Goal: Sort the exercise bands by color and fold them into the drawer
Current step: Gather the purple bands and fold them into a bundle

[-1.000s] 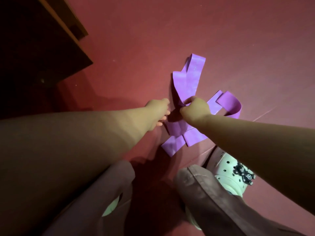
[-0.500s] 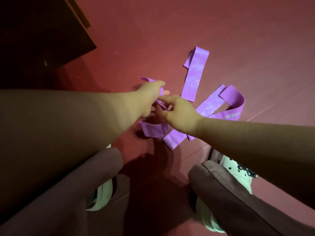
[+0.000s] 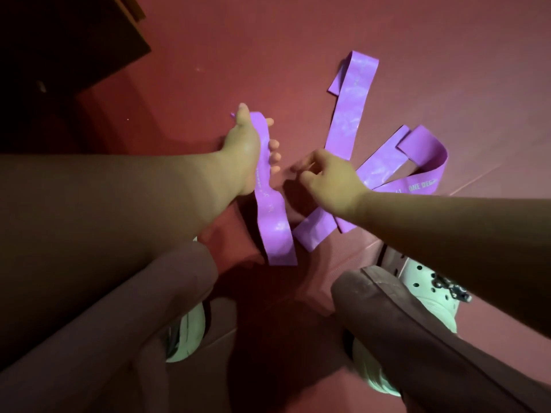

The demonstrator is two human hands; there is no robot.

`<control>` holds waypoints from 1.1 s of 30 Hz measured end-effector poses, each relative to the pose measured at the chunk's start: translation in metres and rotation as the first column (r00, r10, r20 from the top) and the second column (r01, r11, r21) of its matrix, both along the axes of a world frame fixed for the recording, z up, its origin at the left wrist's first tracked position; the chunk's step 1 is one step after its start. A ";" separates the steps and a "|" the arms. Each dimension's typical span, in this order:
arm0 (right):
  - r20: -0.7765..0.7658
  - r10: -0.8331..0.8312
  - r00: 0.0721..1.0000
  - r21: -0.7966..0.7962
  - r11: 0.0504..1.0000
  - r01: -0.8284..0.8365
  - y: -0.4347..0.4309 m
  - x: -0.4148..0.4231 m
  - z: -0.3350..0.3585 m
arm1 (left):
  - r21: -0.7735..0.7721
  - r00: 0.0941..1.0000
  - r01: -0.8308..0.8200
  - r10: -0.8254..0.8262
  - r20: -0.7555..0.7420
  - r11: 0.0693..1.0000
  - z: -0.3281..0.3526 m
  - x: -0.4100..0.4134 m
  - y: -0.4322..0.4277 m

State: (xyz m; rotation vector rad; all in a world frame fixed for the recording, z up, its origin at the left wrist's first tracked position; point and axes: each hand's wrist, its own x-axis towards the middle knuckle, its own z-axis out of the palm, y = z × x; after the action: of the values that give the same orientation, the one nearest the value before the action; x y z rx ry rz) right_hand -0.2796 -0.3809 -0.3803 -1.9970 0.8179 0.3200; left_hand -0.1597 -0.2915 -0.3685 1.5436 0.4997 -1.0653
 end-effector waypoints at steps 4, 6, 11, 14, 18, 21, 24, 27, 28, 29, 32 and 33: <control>-0.105 0.086 0.991 -0.310 0.944 -0.115 -0.033 0.007 -0.004 | 0.015 1.000 0.009 -0.009 -0.016 1.000 -0.002 -0.003 0.006; -0.158 0.108 0.982 -0.355 0.921 -0.158 -0.047 0.011 -0.007 | 0.025 0.999 0.038 -0.038 -0.013 0.999 -0.002 -0.005 0.007; -0.327 0.151 0.933 -0.363 0.891 -0.271 -0.064 0.017 -0.015 | 0.020 0.997 0.071 -0.071 -0.013 0.997 -0.002 -0.007 0.005; -0.311 0.153 0.938 -0.408 0.870 -0.277 -0.065 0.017 -0.020 | -0.004 0.997 0.076 -0.076 -0.024 0.997 -0.002 -0.010 0.002; -0.335 0.171 0.927 -0.408 0.860 -0.306 -0.072 0.019 -0.020 | -0.058 0.995 0.089 -0.092 -0.041 0.994 0.001 -0.012 0.000; -0.353 0.191 0.916 -0.408 0.849 -0.334 -0.074 0.022 -0.017 | -0.069 0.997 0.068 -0.070 -0.032 0.995 0.002 -0.010 0.001; -0.359 0.193 0.913 -0.429 0.835 -0.345 -0.075 0.022 -0.016 | -0.072 0.999 0.036 -0.038 -0.029 0.997 0.002 -0.009 0.001; -0.341 0.222 0.914 -0.430 0.828 -0.361 -0.074 0.020 -0.015 | -0.087 0.999 0.025 -0.028 -0.029 0.996 0.004 -0.008 0.003; -0.341 0.244 0.908 -0.419 0.825 -0.379 -0.073 0.020 -0.014 | -0.090 0.999 0.029 -0.032 -0.029 0.996 0.004 -0.008 0.003; -0.341 0.262 0.903 -0.403 0.827 -0.392 -0.072 0.019 -0.011 | -0.092 0.999 0.033 -0.036 -0.030 0.995 0.004 -0.009 0.003; -0.317 0.172 0.933 -0.415 0.859 -0.299 -0.070 0.019 -0.009 | -0.095 0.999 0.037 -0.039 -0.027 0.995 0.005 -0.008 0.004; -0.297 0.129 0.946 -0.432 0.865 -0.254 -0.070 0.018 -0.009 | -0.090 0.999 0.040 -0.042 -0.022 0.995 0.005 -0.007 0.004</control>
State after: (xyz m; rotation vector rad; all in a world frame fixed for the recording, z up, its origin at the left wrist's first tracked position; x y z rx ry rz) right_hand -0.2617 -0.4506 -0.3897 -2.5387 0.9213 0.5523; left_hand -0.1665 -0.2876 -0.3632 1.4688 0.4323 -1.1248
